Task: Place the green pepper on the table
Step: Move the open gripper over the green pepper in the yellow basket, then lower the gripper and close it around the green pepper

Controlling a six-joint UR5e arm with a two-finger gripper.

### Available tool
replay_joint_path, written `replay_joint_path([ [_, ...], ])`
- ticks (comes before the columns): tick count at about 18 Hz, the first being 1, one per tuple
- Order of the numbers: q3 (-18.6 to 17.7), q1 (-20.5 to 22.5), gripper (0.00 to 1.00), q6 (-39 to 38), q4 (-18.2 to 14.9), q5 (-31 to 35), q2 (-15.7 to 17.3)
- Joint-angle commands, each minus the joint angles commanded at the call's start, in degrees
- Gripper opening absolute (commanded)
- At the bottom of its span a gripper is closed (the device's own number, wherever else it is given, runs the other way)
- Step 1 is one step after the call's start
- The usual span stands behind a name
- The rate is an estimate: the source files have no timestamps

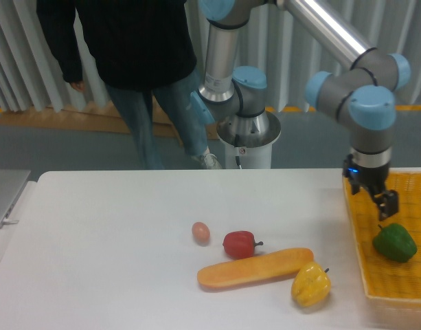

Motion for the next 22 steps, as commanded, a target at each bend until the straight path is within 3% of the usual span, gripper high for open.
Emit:
replay_joint_path([
  [4,0.88,3.16,1.00,1.66,1.67,-4.11,-1.85],
  [8,0.97,4.14,1.00,23.76,1.50,-8.17,-2.55],
  [14,0.62,-1.05,1.00,38.91,0.88,-11.51,-3.17],
  [19,0.27,-0.70,1.00,43.42,0.97,-11.60,-4.49],
  [22,0.35,3.95,1.00,44.82,0.01,-12.73,-3.87],
])
